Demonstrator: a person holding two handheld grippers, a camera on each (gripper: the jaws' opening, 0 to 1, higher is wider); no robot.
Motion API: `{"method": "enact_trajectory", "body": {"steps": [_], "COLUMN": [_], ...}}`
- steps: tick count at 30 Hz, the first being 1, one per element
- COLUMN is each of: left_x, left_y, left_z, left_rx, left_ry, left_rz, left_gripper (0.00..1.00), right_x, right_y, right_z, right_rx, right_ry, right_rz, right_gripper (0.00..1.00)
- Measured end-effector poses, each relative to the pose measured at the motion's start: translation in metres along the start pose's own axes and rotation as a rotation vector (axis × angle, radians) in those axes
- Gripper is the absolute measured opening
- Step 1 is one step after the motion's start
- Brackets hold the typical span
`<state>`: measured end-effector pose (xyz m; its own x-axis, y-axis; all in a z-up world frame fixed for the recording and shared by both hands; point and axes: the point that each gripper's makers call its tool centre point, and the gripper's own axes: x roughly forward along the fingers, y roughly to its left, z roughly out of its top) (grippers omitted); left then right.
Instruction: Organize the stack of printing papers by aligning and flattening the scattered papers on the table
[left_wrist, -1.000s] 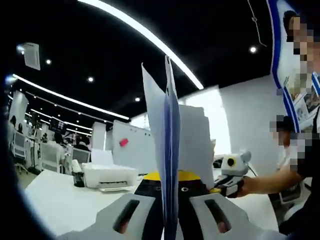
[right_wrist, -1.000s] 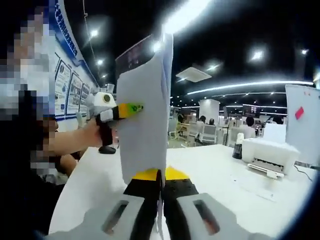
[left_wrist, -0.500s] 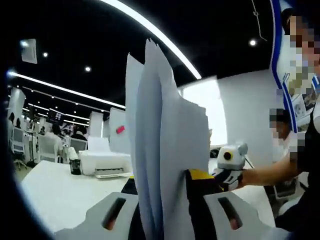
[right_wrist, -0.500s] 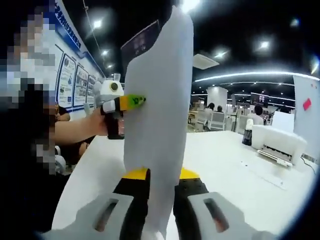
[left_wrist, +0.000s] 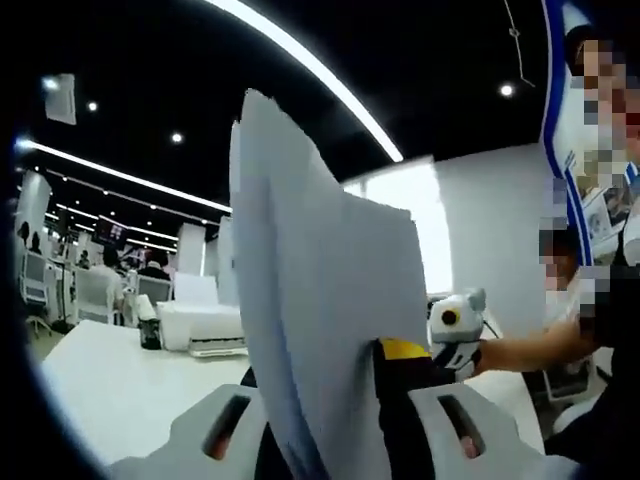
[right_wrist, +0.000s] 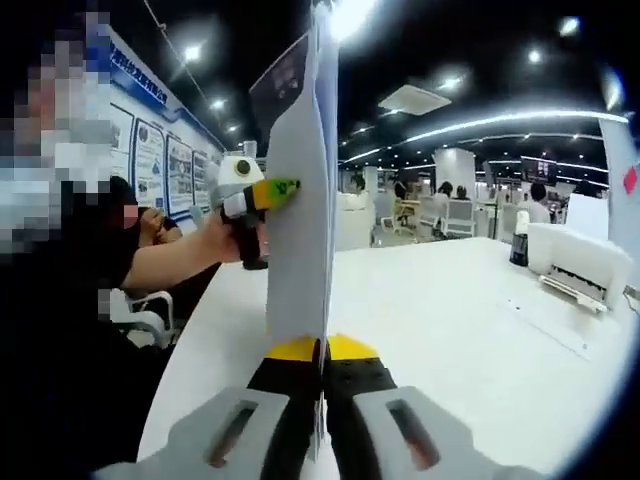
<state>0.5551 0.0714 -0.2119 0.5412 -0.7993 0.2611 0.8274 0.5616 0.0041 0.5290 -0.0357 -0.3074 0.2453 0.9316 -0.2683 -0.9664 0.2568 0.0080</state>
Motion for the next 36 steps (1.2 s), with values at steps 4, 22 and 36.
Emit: {"method": "enact_trajectory", "body": {"steps": [4, 22, 36], "left_x": [0.001, 0.016, 0.021], "left_y": [0.002, -0.021, -0.026], "left_z": [0.009, -0.011, -0.010], "left_rx": [0.011, 0.023, -0.015], "left_ry": [-0.016, 0.051, 0.039], "left_rz": [0.000, -0.058, -0.079], "left_gripper": [0.26, 0.25, 0.25], "right_x": [-0.005, -0.002, -0.003], "right_y": [-0.002, -0.010, -0.005], "right_z": [0.014, -0.022, 0.016], "right_rx": [-0.041, -0.029, -0.034], "right_ry": [-0.008, -0.072, -0.134], "right_rz": [-0.029, -0.176, -0.155], "right_gripper": [0.00, 0.17, 0.19]}}
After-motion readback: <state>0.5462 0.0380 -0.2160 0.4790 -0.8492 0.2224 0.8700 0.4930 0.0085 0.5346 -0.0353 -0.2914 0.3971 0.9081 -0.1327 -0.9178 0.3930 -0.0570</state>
